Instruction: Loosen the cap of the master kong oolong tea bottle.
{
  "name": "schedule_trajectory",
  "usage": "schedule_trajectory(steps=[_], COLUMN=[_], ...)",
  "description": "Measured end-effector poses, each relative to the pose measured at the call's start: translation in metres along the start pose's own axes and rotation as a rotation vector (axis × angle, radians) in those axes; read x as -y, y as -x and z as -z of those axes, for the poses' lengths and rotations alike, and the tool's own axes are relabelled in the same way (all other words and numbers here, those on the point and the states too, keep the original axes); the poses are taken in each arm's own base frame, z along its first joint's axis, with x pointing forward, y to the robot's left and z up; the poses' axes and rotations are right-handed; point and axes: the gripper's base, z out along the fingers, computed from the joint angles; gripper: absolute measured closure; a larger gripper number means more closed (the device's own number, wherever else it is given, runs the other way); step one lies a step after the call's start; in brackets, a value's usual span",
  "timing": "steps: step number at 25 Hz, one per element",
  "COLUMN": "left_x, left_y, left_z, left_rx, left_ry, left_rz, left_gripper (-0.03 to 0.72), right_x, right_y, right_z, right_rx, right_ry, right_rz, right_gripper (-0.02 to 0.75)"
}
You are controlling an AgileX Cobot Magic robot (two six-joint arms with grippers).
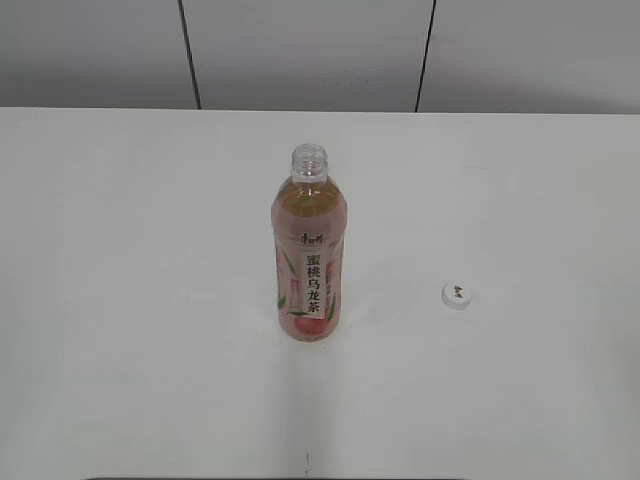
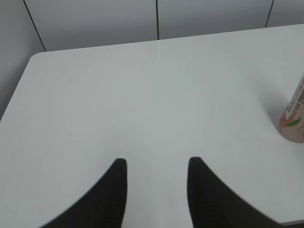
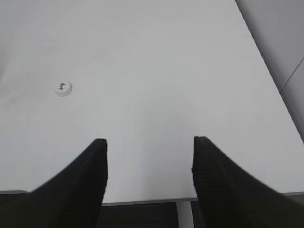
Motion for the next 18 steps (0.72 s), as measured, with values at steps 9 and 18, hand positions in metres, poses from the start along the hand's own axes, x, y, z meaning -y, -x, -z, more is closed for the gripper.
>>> schedule_trajectory(steps=[9, 18], left_x=[0.0, 0.0], left_y=[0.0, 0.0], left_z=[0.0, 0.0], left_rx=[0.0, 0.0], left_ry=[0.0, 0.0], left_rz=[0.0, 0.0], left_gripper=[0.425, 0.425], right_x=[0.0, 0.0], right_y=[0.0, 0.0], right_z=[0.0, 0.0], right_rx=[0.0, 0.0], right_ry=[0.0, 0.0], right_rz=[0.0, 0.0], right_gripper=[0.305, 0.306])
